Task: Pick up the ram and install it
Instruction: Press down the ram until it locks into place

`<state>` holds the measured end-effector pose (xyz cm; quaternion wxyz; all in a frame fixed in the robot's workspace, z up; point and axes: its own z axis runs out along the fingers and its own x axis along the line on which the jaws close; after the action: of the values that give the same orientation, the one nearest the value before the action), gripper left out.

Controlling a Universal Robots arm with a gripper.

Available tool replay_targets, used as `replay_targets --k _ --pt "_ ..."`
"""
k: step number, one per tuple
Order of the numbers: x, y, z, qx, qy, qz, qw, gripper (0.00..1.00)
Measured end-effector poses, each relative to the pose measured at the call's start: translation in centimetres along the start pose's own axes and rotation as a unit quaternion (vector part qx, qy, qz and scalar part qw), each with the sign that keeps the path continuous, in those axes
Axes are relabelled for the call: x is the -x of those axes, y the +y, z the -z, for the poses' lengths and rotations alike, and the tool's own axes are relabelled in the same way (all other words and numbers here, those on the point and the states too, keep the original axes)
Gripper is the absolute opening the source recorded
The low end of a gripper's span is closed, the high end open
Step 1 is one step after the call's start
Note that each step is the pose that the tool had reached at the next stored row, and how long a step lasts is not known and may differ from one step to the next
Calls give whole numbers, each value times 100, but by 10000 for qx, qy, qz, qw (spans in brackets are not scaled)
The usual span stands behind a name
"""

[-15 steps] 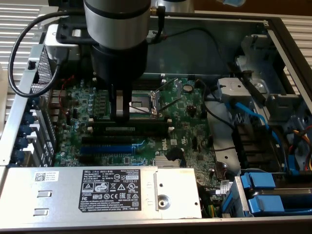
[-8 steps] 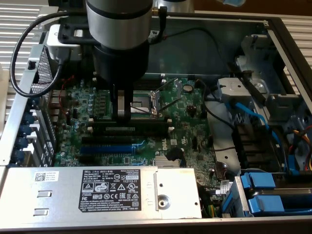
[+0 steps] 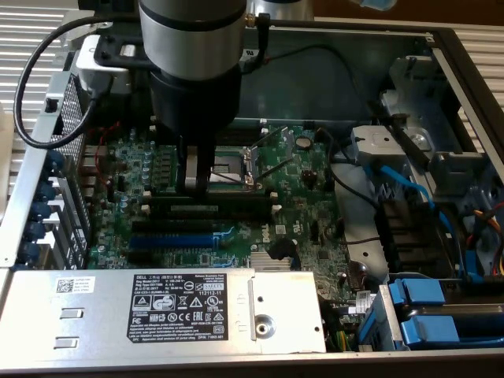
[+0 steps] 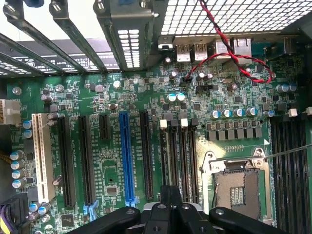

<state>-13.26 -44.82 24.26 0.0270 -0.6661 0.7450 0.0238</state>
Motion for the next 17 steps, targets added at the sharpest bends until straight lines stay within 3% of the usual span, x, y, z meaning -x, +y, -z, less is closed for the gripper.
replay_targets --k 7,17 --pt "0 0 0 -19 2 -461 9989 11" --pt "0 0 0 -27 6 -962 9954 11"
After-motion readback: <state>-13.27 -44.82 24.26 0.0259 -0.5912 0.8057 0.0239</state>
